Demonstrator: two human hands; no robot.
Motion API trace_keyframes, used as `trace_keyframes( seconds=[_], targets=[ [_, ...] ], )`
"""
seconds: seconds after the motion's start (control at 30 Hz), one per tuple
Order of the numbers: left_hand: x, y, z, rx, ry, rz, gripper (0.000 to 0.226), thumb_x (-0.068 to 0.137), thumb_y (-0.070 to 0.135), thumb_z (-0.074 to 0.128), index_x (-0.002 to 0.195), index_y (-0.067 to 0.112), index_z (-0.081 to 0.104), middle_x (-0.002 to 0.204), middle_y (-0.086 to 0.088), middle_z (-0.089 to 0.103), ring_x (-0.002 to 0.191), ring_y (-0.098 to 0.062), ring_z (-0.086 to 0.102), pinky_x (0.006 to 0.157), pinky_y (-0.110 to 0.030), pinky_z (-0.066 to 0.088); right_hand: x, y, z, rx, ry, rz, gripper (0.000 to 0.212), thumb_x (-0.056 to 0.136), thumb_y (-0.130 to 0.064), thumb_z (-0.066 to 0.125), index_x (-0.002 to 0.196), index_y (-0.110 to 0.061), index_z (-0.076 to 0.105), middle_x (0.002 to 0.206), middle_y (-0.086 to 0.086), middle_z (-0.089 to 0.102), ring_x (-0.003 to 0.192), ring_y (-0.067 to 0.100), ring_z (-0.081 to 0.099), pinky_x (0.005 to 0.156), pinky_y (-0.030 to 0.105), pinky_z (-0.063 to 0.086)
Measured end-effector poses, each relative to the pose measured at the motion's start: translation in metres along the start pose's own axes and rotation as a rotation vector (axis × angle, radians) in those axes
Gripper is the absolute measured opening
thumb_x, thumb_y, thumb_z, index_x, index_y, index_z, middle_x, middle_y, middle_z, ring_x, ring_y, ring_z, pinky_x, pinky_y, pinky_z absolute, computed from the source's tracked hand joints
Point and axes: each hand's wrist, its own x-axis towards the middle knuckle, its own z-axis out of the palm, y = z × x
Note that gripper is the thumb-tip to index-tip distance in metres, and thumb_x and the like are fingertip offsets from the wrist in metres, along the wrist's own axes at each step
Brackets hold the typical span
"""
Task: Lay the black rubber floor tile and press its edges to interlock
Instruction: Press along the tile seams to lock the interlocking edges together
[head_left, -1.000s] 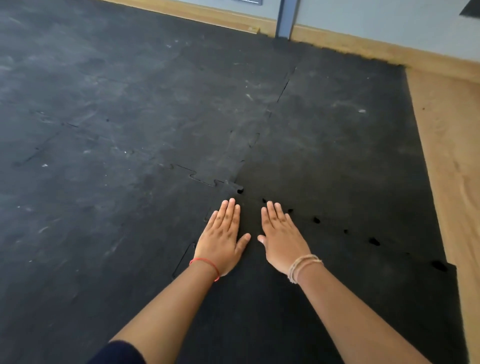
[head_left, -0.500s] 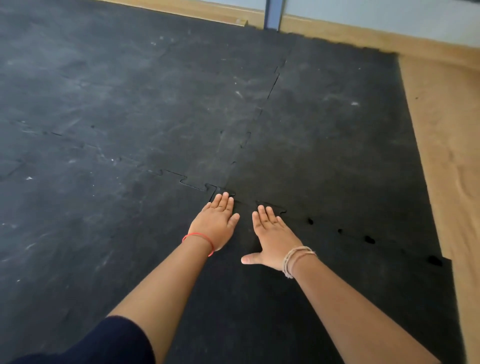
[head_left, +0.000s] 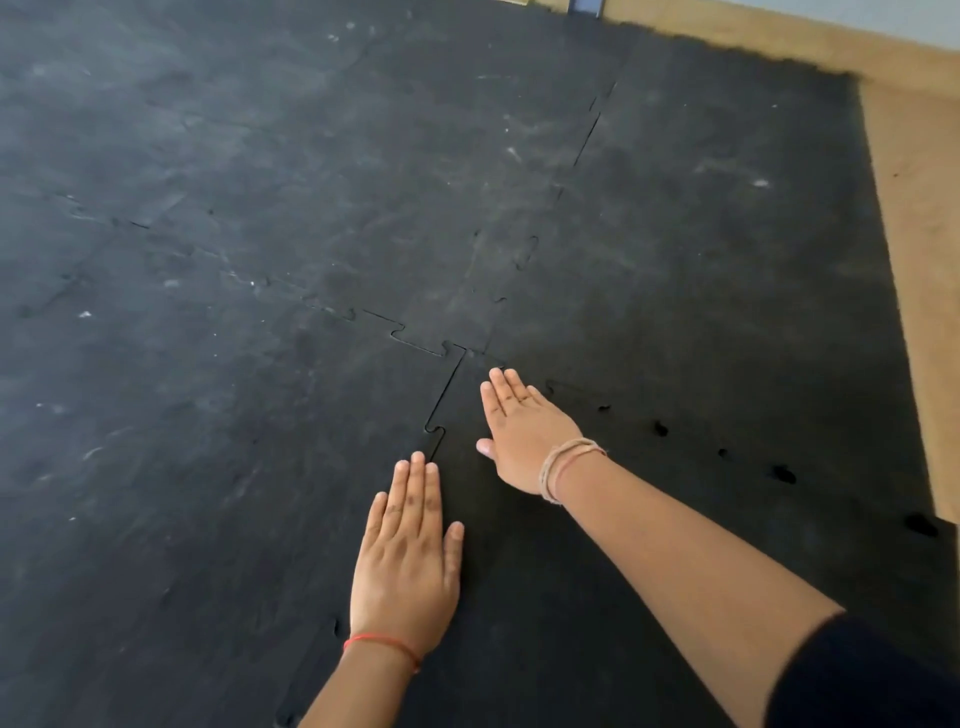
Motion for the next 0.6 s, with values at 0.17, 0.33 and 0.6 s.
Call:
trace_keyframes(
  seconds=[0.17, 0.33, 0.6],
  targets=[
    [0.001, -0.002, 0.001, -0.005, 0.015, 0.007, 0.064, 0.096, 0.043, 0.006, 0.137, 0.001, 0.031, 0.145, -0.013, 0.033, 0.14, -0.02, 0.011, 0.111, -0.028, -0.001, -0.002, 0.005, -0.004, 0.117, -0.002, -0.017, 0.066, 0.099, -0.043, 0.022, 0.148, -0.008, -0.007, 0.158, 0.007, -0.014, 0.145, 0.02, -0.011, 0.118, 0.034, 0.0],
    [0.033, 0.027, -0.006, -0.063, 0.0, 0.122, 0.078, 0.072, 0.062, -0.021, 0.135, 0.016, -0.018, 0.146, 0.0, -0.022, 0.133, -0.013, -0.025, 0.11, -0.026, -0.017, -0.066, 0.029, 0.06, 0.211, 0.341, 0.251, 0.091, 0.08, -0.069, -0.009, 0.148, -0.008, -0.003, 0.158, 0.007, -0.006, 0.145, 0.019, -0.009, 0.115, 0.031, -0.006],
    [0.078, 0.078, 0.007, 0.023, -0.05, 0.288, 0.069, 0.071, 0.049, -0.021, 0.132, 0.017, -0.023, 0.142, 0.003, -0.027, 0.129, -0.009, -0.028, 0.108, -0.027, -0.016, -0.076, 0.06, 0.07, 0.186, 0.384, 0.217, 0.088, 0.079, -0.063, -0.003, 0.148, -0.01, 0.008, 0.159, 0.006, 0.004, 0.146, 0.017, -0.001, 0.112, 0.028, -0.007]
  ],
)
